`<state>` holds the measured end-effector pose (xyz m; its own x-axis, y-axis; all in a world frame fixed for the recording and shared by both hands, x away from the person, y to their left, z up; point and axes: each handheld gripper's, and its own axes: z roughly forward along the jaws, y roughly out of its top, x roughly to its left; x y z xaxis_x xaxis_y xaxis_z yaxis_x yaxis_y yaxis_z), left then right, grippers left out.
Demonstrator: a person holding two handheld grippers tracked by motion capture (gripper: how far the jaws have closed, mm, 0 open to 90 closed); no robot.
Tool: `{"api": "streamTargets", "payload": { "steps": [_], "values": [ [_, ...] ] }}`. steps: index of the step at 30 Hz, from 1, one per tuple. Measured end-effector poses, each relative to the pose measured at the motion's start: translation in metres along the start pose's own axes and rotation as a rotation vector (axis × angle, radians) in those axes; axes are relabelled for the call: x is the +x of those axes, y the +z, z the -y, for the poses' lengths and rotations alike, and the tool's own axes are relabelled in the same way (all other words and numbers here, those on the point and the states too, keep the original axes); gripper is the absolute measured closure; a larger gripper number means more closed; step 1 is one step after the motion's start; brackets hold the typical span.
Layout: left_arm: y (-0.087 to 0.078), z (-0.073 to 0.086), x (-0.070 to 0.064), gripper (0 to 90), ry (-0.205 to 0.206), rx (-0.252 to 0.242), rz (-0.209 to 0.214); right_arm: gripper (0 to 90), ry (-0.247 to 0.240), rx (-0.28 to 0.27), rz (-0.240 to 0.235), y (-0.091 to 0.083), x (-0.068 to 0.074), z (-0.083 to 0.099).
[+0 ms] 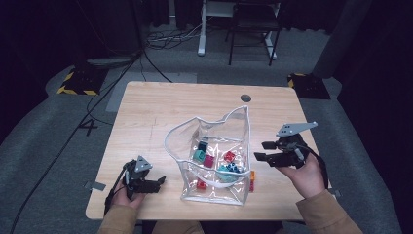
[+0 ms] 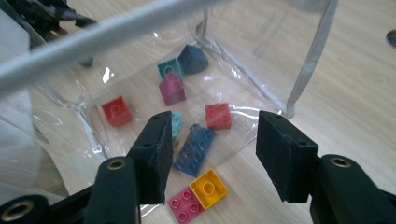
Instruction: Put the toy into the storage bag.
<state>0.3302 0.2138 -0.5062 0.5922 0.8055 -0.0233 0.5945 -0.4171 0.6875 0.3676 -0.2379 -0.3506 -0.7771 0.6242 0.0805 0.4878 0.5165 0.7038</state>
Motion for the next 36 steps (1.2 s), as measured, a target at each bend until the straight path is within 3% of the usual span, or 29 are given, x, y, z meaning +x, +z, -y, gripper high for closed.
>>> {"api": "streamTargets", "payload": {
  "steps": [16, 20, 36],
  "values": [
    [0.000, 0.000, 0.000, 15.4, -0.002, -0.001, -0.002, 42.4, 0.058, 0.129, -0.032, 0.050, -0.007, 0.036],
    [0.000, 0.000, 0.000, 15.4, 0.001, 0.001, -0.002, 41.3, 0.050, 0.157, -0.006, 0.060, -0.007, 0.043],
    [0.000, 0.000, 0.000, 15.4, -0.002, 0.000, -0.003, 39.3, 0.043, 0.241, 0.003, 0.091, -0.006, 0.064]
  ]
}}
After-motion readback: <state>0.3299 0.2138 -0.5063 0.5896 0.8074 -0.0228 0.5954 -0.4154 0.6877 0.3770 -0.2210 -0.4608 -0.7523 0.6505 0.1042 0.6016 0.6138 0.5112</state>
